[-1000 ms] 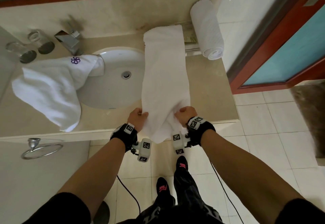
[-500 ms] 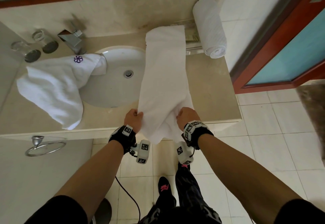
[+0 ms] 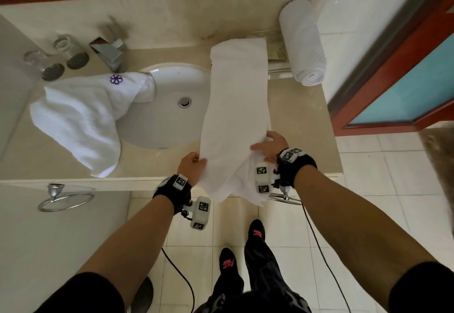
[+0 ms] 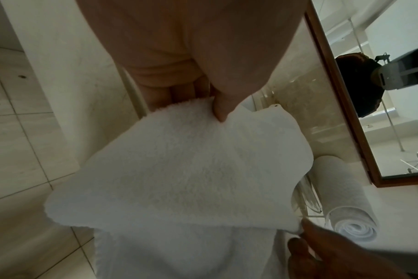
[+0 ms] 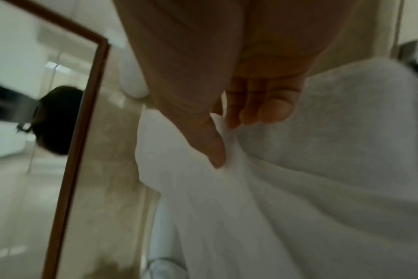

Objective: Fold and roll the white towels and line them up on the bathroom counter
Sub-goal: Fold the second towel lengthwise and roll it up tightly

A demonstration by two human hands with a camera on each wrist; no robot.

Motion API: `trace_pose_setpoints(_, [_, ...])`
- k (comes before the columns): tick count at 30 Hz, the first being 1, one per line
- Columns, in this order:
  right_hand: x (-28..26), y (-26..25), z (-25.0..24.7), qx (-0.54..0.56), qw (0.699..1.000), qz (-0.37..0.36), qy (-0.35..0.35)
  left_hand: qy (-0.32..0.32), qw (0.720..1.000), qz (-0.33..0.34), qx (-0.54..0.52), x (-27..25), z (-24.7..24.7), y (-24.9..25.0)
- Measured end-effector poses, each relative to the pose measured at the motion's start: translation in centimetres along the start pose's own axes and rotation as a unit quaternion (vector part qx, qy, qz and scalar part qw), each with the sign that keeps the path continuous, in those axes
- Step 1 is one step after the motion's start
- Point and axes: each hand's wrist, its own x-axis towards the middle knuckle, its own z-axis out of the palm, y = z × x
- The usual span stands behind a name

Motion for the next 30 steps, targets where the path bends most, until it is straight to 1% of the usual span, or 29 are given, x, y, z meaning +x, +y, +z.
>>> trace_pose_setpoints(2, [0.2,-0.8,0.4,0.031,0.999,0.006,-0.039,-0.009,1.0,-0.002,-0.001,0.0,-0.1,0.0])
trace_pose_setpoints(5, [0.0,-1.2,0.4,0.148,0.985,0.01,-0.087,-0.012,0.999,-0.027,-0.039,-0.2,-0.2,-0.1])
trace_pose_setpoints(6, [0.0,-1.0,0.3,0.169,0.981,0.006,-0.096,-0.012,0.998,-0.034,-0.057,-0.2,-0.2,-0.1])
trace_pose_setpoints(7, [0.1,-0.6,0.3,0.165,0.98,-0.005,-0.107,-0.013,0.997,-0.039,-0.068,-0.3,-0.3,-0.2])
trace_pose_setpoints(9, [0.3,0.5,0.2,0.107,0.984,-0.023,-0.138,-0.018,0.996,-0.045,-0.081,-0.3,-0.3,-0.2])
trace_pose_setpoints(11, [-0.2,1.8,0.2,0.012,0.985,-0.003,-0.173,-0.027,0.994,-0.047,-0.09,-0.4,-0.3,-0.2])
trace_pose_setpoints(13, [-0.1,3.1,0.0,-0.1,0.976,-0.001,-0.192,-0.031,0.994,-0.044,-0.095,-0.3,-0.4,-0.3])
trace_pose_setpoints(14, [-0.4,3.3,-0.1,-0.137,0.971,-0.005,-0.196,-0.03,0.994,-0.042,-0.094,-0.3,-0.5,-0.4])
trace_pose_setpoints(15, [0.0,3.9,-0.2,-0.15,0.969,-0.002,-0.196,-0.028,0.995,-0.039,-0.092,-0.3,-0.5,-0.6])
trace_pose_setpoints(16, [-0.2,4.1,-0.4,-0.144,0.971,0.01,-0.189,-0.024,0.995,-0.035,-0.09,-0.3,-0.5,-0.7])
trace_pose_setpoints(18, [-1.3,4.5,-0.9,-0.098,0.98,0.037,-0.167,-0.013,0.996,-0.027,-0.083,-0.4,-0.4,-0.8])
trace_pose_setpoints(22, [-2.6,6.8,-2.3,-0.038,0.99,0.035,-0.13,-0.002,0.997,0.003,-0.083,-1.4,0.0,-0.9])
trace_pose_setpoints(25, [-2.5,8.6,-3.3,-0.031,0.998,0.006,-0.057,-0.033,0.987,0.011,-0.158,-2.6,0.2,-1.0])
trace_pose_setpoints(26, [-2.3,9.1,-3.4,-0.038,0.999,-0.012,-0.027,-0.046,0.985,0.01,-0.164,-2.8,0.2,-1.2])
trace_pose_setpoints(28, [-2.3,9.8,-3.2,-0.063,0.997,-0.033,0.034,-0.07,0.989,0.014,-0.133,-3.0,0.3,-1.4])
trace_pose_setpoints(30, [-2.6,10.5,-2.7,-0.071,0.992,-0.034,0.094,-0.09,0.991,0.017,-0.1,-3.0,0.4,-1.6])
